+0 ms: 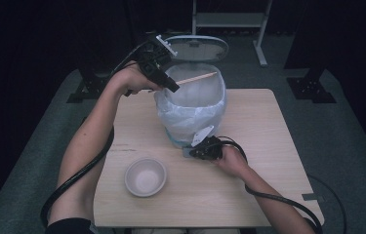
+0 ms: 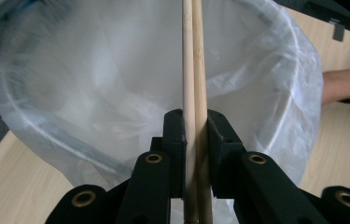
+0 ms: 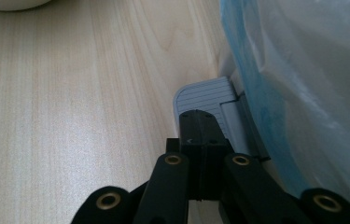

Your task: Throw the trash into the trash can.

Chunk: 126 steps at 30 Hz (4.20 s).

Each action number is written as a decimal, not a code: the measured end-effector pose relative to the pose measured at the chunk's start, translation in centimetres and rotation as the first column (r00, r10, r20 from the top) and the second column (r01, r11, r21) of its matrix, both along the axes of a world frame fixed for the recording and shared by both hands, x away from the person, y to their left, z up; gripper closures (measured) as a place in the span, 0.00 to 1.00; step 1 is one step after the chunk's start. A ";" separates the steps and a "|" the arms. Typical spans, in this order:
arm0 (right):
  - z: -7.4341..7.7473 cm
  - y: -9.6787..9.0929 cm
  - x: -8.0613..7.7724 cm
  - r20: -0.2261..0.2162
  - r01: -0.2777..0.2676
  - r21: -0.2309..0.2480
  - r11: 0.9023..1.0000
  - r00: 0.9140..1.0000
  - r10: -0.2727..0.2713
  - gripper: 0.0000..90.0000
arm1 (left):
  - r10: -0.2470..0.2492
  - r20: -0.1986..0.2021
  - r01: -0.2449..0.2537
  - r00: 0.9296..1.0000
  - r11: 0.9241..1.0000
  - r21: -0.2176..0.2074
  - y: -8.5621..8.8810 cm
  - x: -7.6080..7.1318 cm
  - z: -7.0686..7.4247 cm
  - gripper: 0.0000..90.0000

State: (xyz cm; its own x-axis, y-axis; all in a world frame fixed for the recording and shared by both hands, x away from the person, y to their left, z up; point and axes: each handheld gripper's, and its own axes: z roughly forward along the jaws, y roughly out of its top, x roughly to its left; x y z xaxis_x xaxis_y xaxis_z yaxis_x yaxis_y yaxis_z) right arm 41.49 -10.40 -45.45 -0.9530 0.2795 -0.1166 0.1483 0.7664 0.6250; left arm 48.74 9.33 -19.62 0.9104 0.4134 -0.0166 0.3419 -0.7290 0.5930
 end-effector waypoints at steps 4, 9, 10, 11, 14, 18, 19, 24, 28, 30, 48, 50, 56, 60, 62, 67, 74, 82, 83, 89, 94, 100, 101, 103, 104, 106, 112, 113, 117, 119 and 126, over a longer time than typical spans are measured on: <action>0.0 -0.1 0.0 0.000 0.005 0.002 1.000 1.000 -0.005 1.00 | 0.020 0.024 -0.020 1.000 0.999 -0.029 -0.1 -0.1 0.2 0.79; 0.0 -0.1 -0.1 0.003 0.009 0.000 1.000 1.000 -0.009 1.00 | -0.003 0.046 0.005 0.999 0.998 -0.061 0.6 -1.0 0.7 0.73; 0.0 0.0 -0.1 0.002 0.011 0.000 1.000 1.000 -0.011 1.00 | -0.004 0.046 0.007 0.999 0.997 -0.070 0.8 -1.2 0.8 0.72; 0.0 0.0 -0.1 0.002 0.009 0.002 1.000 1.000 -0.009 1.00 | -0.010 0.049 0.014 0.999 0.997 -0.080 1.0 -1.5 1.0 0.71; 0.0 0.0 -0.1 -0.001 0.013 0.000 1.000 1.000 -0.013 1.00 | -0.024 0.057 0.031 0.998 0.993 -0.115 1.7 -2.3 1.3 0.68; 0.0 -0.1 -0.1 -0.004 0.007 0.000 1.000 1.000 -0.007 1.00 | -0.034 0.066 0.043 0.997 0.990 -0.135 2.6 -3.4 1.4 0.62; 0.0 0.0 -0.1 -0.009 0.010 0.002 1.000 1.000 -0.010 1.00 | -0.040 0.064 0.049 0.997 0.989 -0.141 2.9 -3.6 1.3 0.61; 0.0 -0.2 0.0 -0.010 0.009 0.005 1.000 1.000 -0.009 1.00 | -0.048 0.060 0.058 0.997 0.982 -0.180 4.5 -4.9 0.4 0.57; 0.0 -0.1 0.0 -0.011 0.006 0.005 1.000 1.000 -0.006 1.00 | -0.071 0.064 0.081 0.995 0.981 -0.179 5.7 -6.3 -0.6 0.53; 0.0 0.0 0.0 -0.012 0.007 0.002 1.000 1.000 -0.007 1.00 | -0.076 0.066 0.087 0.995 0.979 -0.182 6.2 -7.0 -1.1 0.51; 0.0 0.0 0.0 -0.017 0.010 0.005 1.000 1.000 -0.010 1.00 | -0.085 0.069 0.098 0.994 0.972 -0.213 9.6 -11.4 -7.9 0.34; 0.0 0.0 0.1 -0.016 0.008 0.007 1.000 1.000 -0.008 1.00 | -0.090 0.073 0.103 0.993 0.973 -0.206 9.7 -11.9 -8.9 0.33; 0.0 0.0 0.0 -0.015 0.011 0.005 1.000 1.000 -0.011 1.00 | -0.105 0.067 0.116 0.992 0.973 -0.198 9.9 -13.2 -11.2 0.29; 0.0 0.0 0.1 -0.011 0.009 0.003 1.000 1.000 -0.009 1.00 | -0.106 0.066 0.117 0.992 0.975 -0.190 10.0 -13.9 -12.4 0.27; 0.0 0.0 0.0 -0.010 0.010 0.003 1.000 1.000 -0.010 1.00 | -0.112 0.070 0.123 0.991 0.975 -0.185 10.1 -14.3 -13.0 0.26; 0.0 0.1 0.0 -0.009 0.015 -0.001 1.000 1.000 -0.015 1.00 | -0.122 0.070 0.133 0.990 0.974 -0.183 10.1 -15.1 -14.5 0.22; 0.1 0.0 -0.4 -0.050 0.058 -0.015 0.998 0.997 -0.059 1.00 | -0.135 0.072 0.146 0.988 0.970 -0.192 9.9 -16.1 -17.0 0.21; 0.1 0.0 -0.3 -0.037 0.054 -0.017 0.998 0.998 -0.055 1.00 | -0.160 0.056 0.167 0.986 0.969 -0.181 10.2 -17.5 -19.5 0.21; 0.1 0.0 -0.5 -0.047 0.066 -0.020 0.998 0.997 -0.067 1.00 | -0.158 0.052 0.165 0.986 0.969 -0.184 10.2 -17.7 -19.8 0.21; 0.2 0.1 -0.6 -0.059 0.080 -0.024 0.997 0.995 -0.081 1.00 | -0.151 0.020 0.152 0.988 0.969 -0.195 11.1 -18.4 -21.8 0.24; 0.2 0.1 -0.5 -0.050 0.071 -0.020 0.997 0.996 -0.072 1.00 | -0.150 0.005 0.148 0.989 0.969 -0.198 11.5 -19.0 -22.9 0.24; 0.2 0.1 -0.4 -0.033 0.082 -0.023 0.996 0.996 -0.083 1.00 | -0.154 0.016 0.155 0.988 0.974 -0.167 11.5 -19.5 -23.6 0.28; 0.2 0.1 -0.4 -0.046 0.069 -0.019 0.997 0.997 -0.070 1.00 | -0.158 0.004 0.156 0.987 0.973 -0.168 11.5 -19.6 -23.8 0.30; 0.2 0.1 -0.4 -0.032 0.081 -0.022 0.996 0.996 -0.082 1.00 | -0.167 -0.023 0.161 0.986 0.974 -0.160 11.6 -19.7 -24.3 0.35; 0.1 0.1 -0.5 -0.050 0.073 -0.019 0.997 0.996 -0.074 1.00 | -0.168 -0.025 0.162 0.986 0.975 -0.155 11.6 -19.7 -24.4 0.36; 0.2 0.0 -0.4 -0.032 0.084 -0.023 0.996 0.996 -0.084 1.00 | -0.163 -0.027 0.157 0.986 0.976 -0.153 11.7 -19.8 -24.9 0.37; 0.2 0.1 -0.3 -0.035 0.062 -0.022 0.998 0.997 -0.063 1.00 | -0.181 -0.002 0.180 0.983 0.977 -0.110 11.6 -19.9 -25.4 0.48; 0.2 0.0 -0.3 -0.030 0.083 -0.027 0.996 0.996 -0.084 1.00 | -0.182 0.001 0.181 0.983 0.978 -0.103 11.6 -19.9 -25.5 0.51; 0.2 0.1 -0.4 -0.046 0.073 -0.022 0.997 0.996 -0.074 1.00 | -0.185 0.014 0.186 0.983 0.980 -0.076 11.5 -19.8 -25.7 0.64; 0.2 0.0 -0.3 -0.036 0.086 -0.022 0.996 0.996 -0.086 1.00 | -0.182 0.016 0.183 0.983 0.980 -0.080 11.6 -19.7 -25.7 0.71; 0.2 0.1 -0.3 -0.041 0.081 -0.022 0.997 0.996 -0.081 1.00 | -0.170 0.046 0.174 0.984 0.978 -0.117 12.0 -19.5 -24.3 0.82</action>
